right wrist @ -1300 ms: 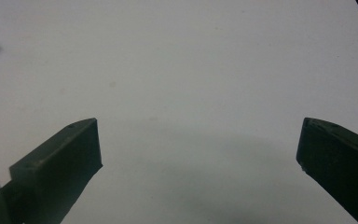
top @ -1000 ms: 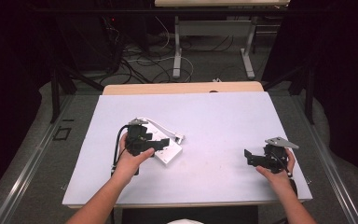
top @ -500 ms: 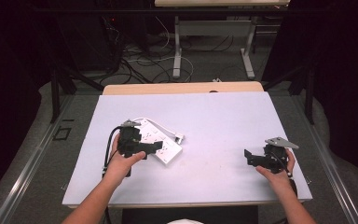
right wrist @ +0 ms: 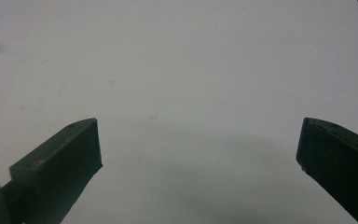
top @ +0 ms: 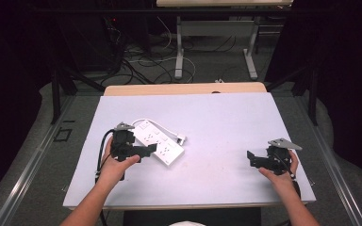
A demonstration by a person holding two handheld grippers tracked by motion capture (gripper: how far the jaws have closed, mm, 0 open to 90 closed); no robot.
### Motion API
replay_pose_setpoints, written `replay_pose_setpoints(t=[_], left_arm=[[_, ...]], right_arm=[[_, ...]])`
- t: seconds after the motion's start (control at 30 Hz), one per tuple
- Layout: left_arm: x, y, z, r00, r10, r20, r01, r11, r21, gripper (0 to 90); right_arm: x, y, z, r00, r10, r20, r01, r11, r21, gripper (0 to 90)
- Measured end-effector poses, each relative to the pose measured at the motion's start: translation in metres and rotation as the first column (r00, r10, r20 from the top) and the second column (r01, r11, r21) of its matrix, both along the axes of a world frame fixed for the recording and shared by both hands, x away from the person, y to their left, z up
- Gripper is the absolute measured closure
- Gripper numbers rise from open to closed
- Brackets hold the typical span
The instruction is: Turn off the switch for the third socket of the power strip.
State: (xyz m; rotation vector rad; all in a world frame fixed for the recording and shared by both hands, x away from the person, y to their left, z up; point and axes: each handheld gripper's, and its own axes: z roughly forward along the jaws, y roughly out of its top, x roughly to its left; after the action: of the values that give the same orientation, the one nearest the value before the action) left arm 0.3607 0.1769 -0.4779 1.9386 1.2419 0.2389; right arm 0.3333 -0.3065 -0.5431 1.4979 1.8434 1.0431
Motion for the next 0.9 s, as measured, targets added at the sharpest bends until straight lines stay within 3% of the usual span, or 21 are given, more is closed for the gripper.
replay_pose_setpoints(t=[0.53,0.9], left_arm=[[-0.006,0.042,-0.009,0.9944,0.103,-0.025,-0.103,0.9946,-0.011,0.5],[-0.012,0.078,-0.02,0.9796,0.197,-0.038,-0.198,0.9802,-0.012,0.5]], right_arm=[[0.0,0.0,0.0,1.0,-0.002,0.001,0.002,1.0,-0.001,0.0],[0.0,0.0,0.0,1.0,0.001,0.003,-0.001,1.0,-0.006,0.0]])
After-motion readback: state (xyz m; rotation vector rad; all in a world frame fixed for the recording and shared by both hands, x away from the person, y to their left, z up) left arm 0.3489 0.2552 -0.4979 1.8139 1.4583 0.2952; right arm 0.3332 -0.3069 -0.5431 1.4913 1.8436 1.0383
